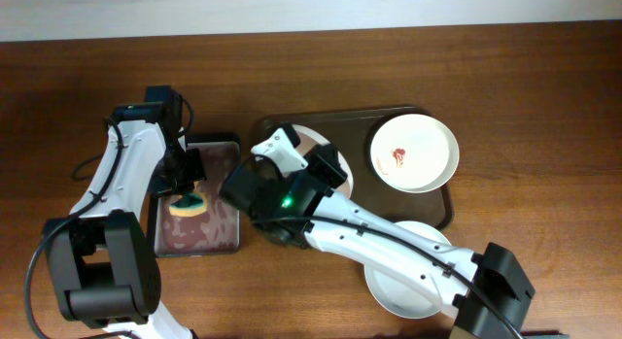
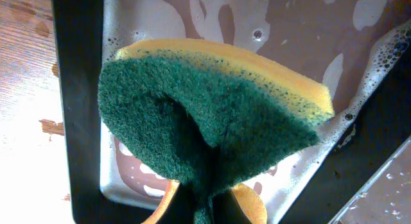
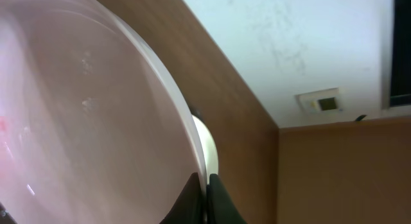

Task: Clean dirty plates on tray and stack at the side

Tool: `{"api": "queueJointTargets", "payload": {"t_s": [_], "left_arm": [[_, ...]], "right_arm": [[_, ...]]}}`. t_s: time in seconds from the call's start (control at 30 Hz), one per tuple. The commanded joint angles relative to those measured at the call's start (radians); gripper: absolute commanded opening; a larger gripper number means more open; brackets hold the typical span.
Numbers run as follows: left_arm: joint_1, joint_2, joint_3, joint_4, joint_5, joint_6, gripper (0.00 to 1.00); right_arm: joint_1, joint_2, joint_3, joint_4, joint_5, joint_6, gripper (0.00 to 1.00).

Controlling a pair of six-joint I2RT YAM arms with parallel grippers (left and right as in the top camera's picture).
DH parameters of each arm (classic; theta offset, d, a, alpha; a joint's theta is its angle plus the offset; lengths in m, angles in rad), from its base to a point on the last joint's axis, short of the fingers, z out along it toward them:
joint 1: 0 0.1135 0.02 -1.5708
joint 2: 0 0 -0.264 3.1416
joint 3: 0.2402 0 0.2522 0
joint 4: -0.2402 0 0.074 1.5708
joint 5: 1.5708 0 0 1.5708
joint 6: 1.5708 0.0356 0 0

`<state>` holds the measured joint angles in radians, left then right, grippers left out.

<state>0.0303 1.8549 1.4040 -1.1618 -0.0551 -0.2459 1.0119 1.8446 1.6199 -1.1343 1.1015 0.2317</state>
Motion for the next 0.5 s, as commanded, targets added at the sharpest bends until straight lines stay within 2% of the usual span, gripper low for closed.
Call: {"api": "queueJointTargets", "payload": {"t_s": [0.0, 0.17, 0.3, 0.4, 0.47], "left_arm": [[0.003, -0.036, -0.003, 0.003, 0.011, 0.016, 0.0], [0.003, -0.036, -0.003, 0.003, 0.015, 0.016, 0.0], [0.003, -0.036, -0.003, 0.003, 0.015, 0.016, 0.0], [0.003, -0.036, -0.003, 0.002, 0.015, 0.016, 0.0], [0.002, -0.036, -0.003, 0.002, 0.016, 0.016, 0.0]], "right_arm": [[0.016, -0.014, 0.03, -0.004, 0.112, 0.008, 0.04], [0.014, -0.014, 0.03, -0.003, 0.096, 0.013, 0.04], [-0.047, -0.013, 0.03, 0.001, -0.029, 0.076, 0.04], [-0.063, -0.014, 0.031, -0.014, 0.066, 0.027, 0.04], [-0.07, -0.013, 0.031, -0.013, 0.023, 0.023, 0.04]]}}
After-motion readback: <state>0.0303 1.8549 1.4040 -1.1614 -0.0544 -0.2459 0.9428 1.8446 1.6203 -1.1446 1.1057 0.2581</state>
